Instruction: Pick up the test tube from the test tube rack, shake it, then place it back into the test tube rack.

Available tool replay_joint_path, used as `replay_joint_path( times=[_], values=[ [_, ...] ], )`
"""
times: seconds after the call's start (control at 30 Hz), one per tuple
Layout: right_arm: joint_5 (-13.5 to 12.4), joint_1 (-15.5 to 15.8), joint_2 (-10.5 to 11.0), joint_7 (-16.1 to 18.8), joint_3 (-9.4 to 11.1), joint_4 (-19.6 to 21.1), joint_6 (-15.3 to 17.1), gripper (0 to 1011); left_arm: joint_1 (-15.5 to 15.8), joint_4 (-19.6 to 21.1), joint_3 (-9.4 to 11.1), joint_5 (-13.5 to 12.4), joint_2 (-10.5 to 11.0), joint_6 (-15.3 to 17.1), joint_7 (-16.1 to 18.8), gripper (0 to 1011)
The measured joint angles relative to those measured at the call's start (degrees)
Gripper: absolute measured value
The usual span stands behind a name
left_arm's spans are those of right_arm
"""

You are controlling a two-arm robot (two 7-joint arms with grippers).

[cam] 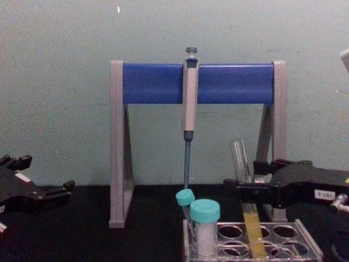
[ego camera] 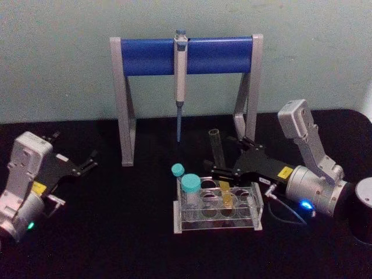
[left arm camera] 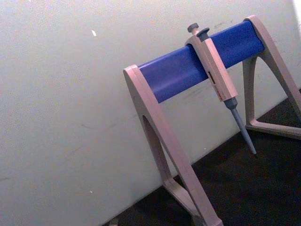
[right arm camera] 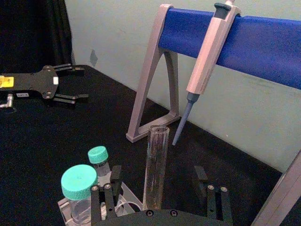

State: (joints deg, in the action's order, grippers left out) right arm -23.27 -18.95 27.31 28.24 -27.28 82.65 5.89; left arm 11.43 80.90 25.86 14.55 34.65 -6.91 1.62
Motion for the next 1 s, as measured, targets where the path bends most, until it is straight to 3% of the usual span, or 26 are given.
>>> replay_joint_path(
  times=[0.13,0.57,0.6,0.8,1.0],
  values=[
    [-0.1,0.0,0.0,0.0,0.0,0.0,0.0,904,0.0,0.0,0.0,0.0,0.0,0.0,0.0,1001],
    [-0.2,0.0,0.0,0.0,0.0,0.0,0.1,530,0.0,0.0,0.0,0.0,0.0,0.0,0.0,1001],
    [-0.2,0.0,0.0,0.0,0.0,0.0,0.1,459,0.0,0.0,0.0,0.0,0.0,0.0,0.0,1001],
    [-0.2,0.0,0.0,0.0,0.0,0.0,0.1,259,0.0,0.0,0.0,0.0,0.0,0.0,0.0,1001],
    [-0.2,0.0,0.0,0.0,0.0,0.0,0.1,228,0.0,0.0,0.0,0.0,0.0,0.0,0.0,1001]
  ],
)
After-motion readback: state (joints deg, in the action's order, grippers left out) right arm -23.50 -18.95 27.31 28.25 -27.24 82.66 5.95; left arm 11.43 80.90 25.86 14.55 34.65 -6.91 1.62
